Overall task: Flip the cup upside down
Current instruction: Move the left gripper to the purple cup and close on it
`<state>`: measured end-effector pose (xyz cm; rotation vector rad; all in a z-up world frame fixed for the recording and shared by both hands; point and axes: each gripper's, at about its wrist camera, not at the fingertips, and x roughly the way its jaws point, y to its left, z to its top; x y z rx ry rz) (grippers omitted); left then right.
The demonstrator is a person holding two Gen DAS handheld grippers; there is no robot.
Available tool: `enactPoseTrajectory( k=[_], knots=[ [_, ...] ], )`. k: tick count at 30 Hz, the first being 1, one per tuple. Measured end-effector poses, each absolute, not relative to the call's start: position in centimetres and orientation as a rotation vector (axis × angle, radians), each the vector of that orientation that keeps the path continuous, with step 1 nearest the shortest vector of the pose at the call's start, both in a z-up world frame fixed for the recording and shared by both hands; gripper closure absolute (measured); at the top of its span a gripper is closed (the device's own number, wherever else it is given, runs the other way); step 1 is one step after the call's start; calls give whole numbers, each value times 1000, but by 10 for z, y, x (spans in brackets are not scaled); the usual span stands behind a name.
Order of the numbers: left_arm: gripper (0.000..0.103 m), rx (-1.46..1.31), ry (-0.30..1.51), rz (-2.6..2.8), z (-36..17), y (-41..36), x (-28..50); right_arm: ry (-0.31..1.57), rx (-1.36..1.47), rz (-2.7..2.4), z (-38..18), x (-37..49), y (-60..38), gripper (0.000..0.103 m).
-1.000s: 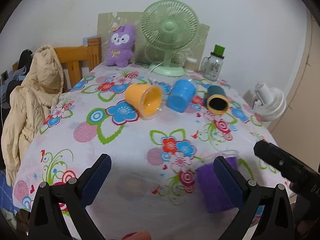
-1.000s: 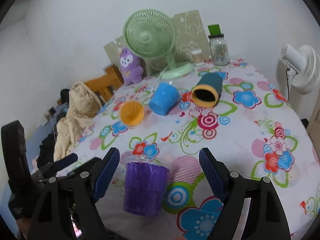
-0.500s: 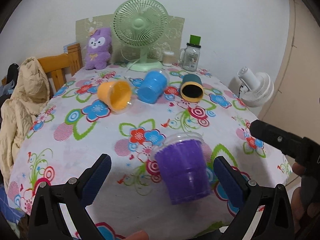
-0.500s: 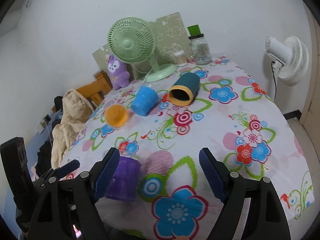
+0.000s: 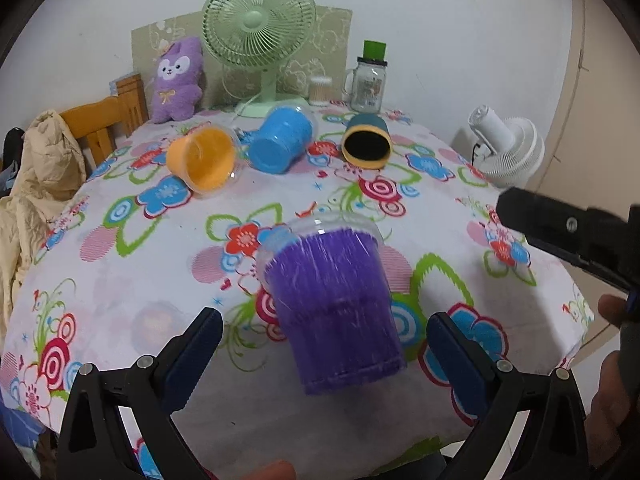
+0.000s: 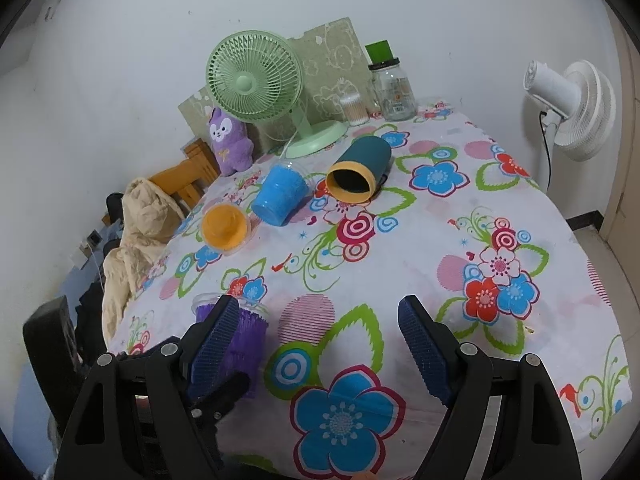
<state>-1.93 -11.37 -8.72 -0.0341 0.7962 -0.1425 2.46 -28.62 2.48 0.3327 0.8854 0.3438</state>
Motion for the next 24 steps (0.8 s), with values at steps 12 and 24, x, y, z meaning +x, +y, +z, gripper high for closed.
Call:
enactPoseTrajectory(
  k=[12, 24],
  knots=[
    [2, -81, 822, -146, -102, -111, -15, 918, 330, 338, 14, 26, -288, 19],
    [48, -109, 890, -154, -105, -102, -7, 920, 330, 336, 11, 29, -290, 19]
  ],
)
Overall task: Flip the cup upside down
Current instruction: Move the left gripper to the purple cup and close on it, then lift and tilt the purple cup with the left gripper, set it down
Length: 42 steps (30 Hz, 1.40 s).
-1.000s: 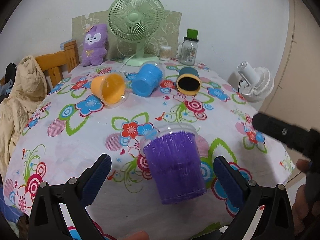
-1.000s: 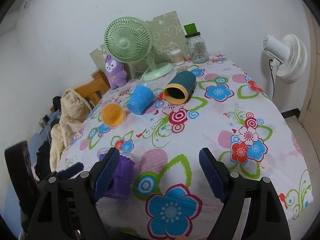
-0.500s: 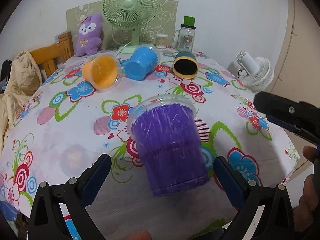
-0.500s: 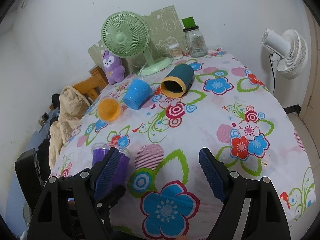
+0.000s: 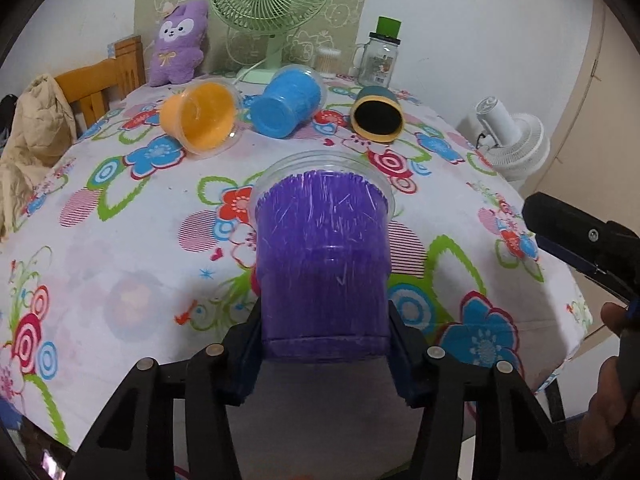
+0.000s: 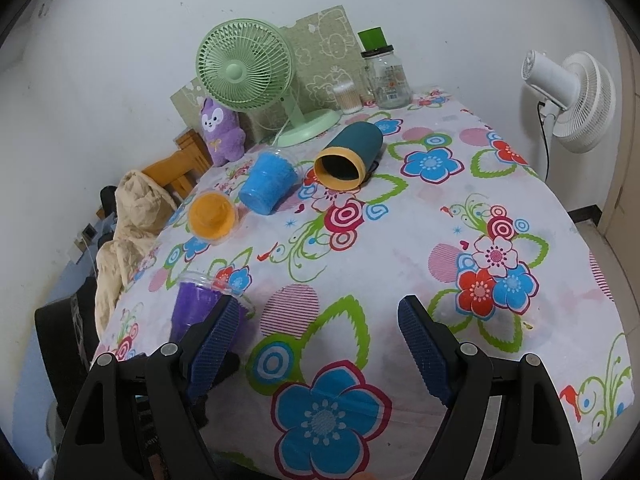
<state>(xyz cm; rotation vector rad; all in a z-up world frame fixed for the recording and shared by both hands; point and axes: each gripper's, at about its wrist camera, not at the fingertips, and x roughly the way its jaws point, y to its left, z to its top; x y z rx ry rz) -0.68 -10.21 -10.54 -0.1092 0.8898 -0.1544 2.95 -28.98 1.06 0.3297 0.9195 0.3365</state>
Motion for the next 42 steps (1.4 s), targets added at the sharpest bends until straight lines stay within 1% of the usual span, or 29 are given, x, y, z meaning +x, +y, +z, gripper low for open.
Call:
enactPoseTrajectory(
  k=[10, 17, 24, 28, 33, 42],
  knots=[
    [48, -117, 886, -139, -87, -85, 2, 935, 328, 363, 6, 34, -283, 19],
    [48, -53, 911, -113, -66, -76, 9, 937, 320, 384, 7, 37, -276, 19],
    [47, -11, 987, -144, -59, -70, 21, 961, 295, 410, 4, 42, -264, 19],
    [47, 8, 1011, -188, -46, -67, 27, 982, 273, 422, 0, 44, -259, 19],
    [47, 1, 1101, -276, -38, -67, 39, 986, 271, 426, -1, 46, -257, 19],
    [50, 63, 1075, -266, -33, -75, 42, 1010, 267, 423, -7, 47, -257, 19]
  ],
)
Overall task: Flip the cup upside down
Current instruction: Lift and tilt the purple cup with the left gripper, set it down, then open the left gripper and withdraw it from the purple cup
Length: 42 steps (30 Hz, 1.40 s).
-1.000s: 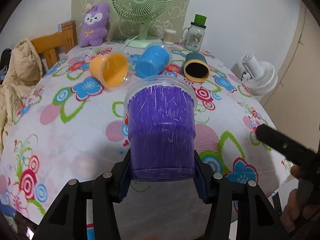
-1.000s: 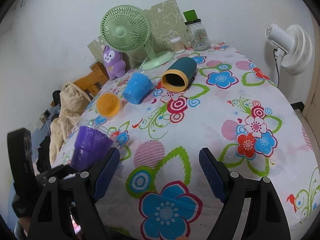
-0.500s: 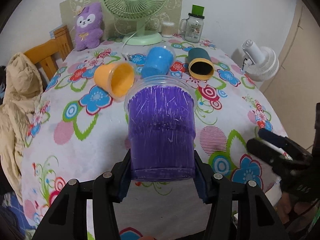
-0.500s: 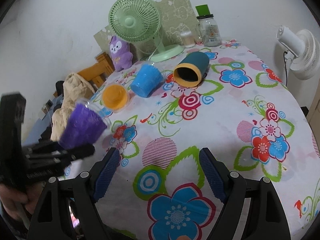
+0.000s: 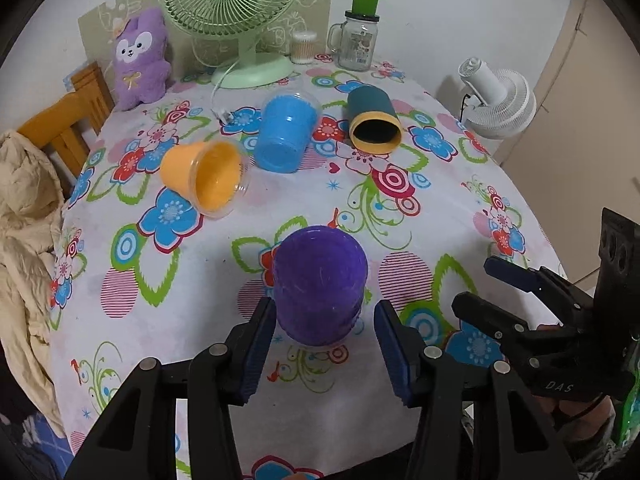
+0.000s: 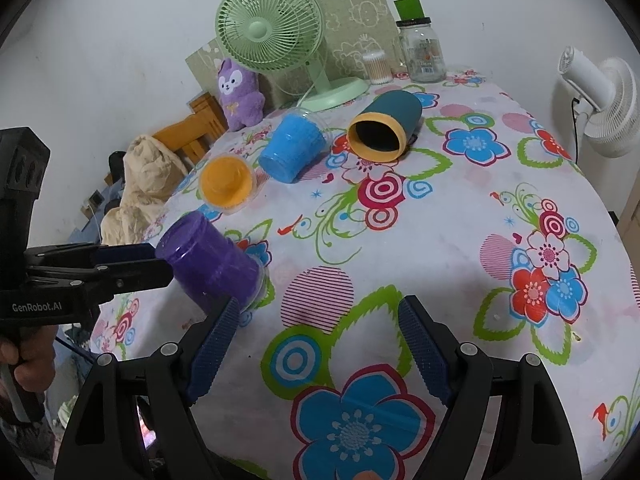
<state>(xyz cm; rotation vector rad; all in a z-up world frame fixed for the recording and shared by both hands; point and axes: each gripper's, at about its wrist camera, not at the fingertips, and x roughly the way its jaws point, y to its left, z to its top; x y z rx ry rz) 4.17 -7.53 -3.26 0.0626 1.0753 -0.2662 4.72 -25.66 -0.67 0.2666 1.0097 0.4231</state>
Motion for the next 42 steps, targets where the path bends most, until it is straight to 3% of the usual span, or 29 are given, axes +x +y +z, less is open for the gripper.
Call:
enactPoseTrajectory(
  k=[15, 23, 42],
  knots=[
    [49, 60, 1057, -251, -30, -71, 38, 1020, 249, 430, -8, 48, -251, 19],
    [18, 53, 1033, -239, -26, -68, 34, 1009, 210, 422, 1, 51, -243, 19],
    [8, 3, 814, -163, 4, -41, 14, 878, 72, 412, 58, 65, -213, 19]
  ],
)
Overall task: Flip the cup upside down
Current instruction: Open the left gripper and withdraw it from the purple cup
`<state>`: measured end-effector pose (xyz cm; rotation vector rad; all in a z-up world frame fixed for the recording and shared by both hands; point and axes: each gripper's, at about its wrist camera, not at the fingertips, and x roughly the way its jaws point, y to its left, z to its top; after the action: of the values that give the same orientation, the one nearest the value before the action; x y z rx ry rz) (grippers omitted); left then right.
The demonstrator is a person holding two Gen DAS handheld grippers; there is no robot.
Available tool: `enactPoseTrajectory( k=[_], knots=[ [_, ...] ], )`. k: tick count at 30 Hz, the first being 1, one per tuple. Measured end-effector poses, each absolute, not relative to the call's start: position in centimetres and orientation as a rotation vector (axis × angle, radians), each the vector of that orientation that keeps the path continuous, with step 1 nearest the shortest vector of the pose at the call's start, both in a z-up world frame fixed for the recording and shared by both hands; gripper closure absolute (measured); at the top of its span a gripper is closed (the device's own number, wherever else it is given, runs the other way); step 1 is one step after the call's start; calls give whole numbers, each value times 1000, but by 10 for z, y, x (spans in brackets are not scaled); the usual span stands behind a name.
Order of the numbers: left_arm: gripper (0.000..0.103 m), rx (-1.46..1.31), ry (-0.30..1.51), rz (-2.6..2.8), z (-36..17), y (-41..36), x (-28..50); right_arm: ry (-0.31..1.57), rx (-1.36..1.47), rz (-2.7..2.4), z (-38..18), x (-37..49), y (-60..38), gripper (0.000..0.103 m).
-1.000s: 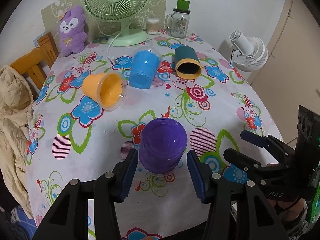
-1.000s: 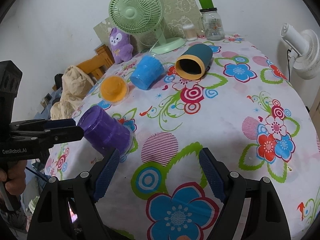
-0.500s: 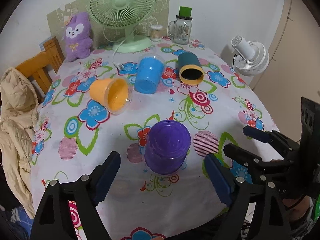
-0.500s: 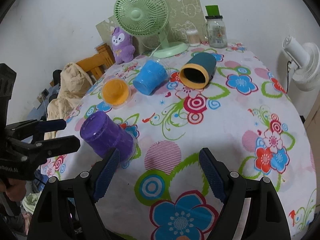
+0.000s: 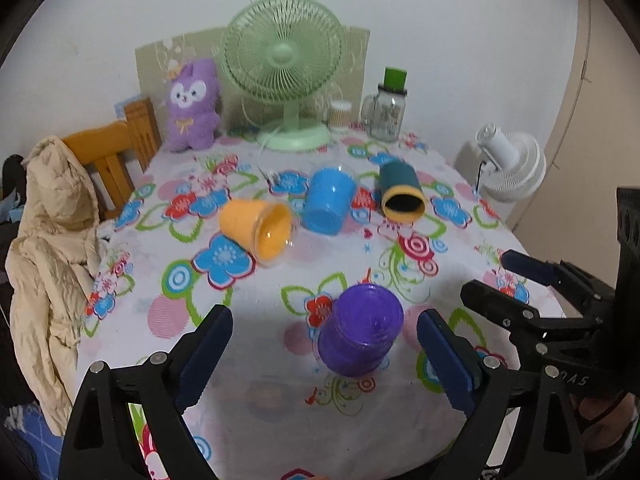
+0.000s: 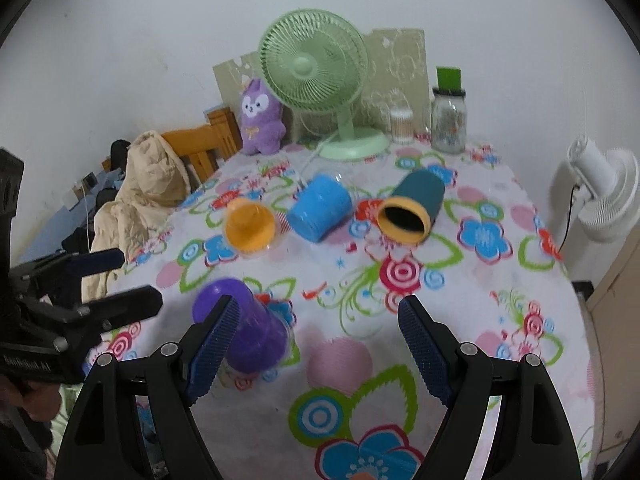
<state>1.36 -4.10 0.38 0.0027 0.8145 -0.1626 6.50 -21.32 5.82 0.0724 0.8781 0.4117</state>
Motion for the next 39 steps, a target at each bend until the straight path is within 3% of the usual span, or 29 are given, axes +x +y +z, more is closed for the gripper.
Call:
enactPoseTrajectory(
  k=[13, 20, 39],
  knots=[
    [8, -58, 656, -78, 22, -27, 3, 740, -20, 343, 98, 67, -202, 9],
    [0, -109, 537, -41, 34, -19, -9, 696, -20, 331, 110, 63, -201, 0],
    [0, -58, 454, 16, 31, -20, -17, 687, -41, 315, 111, 58, -194, 0]
  ],
)
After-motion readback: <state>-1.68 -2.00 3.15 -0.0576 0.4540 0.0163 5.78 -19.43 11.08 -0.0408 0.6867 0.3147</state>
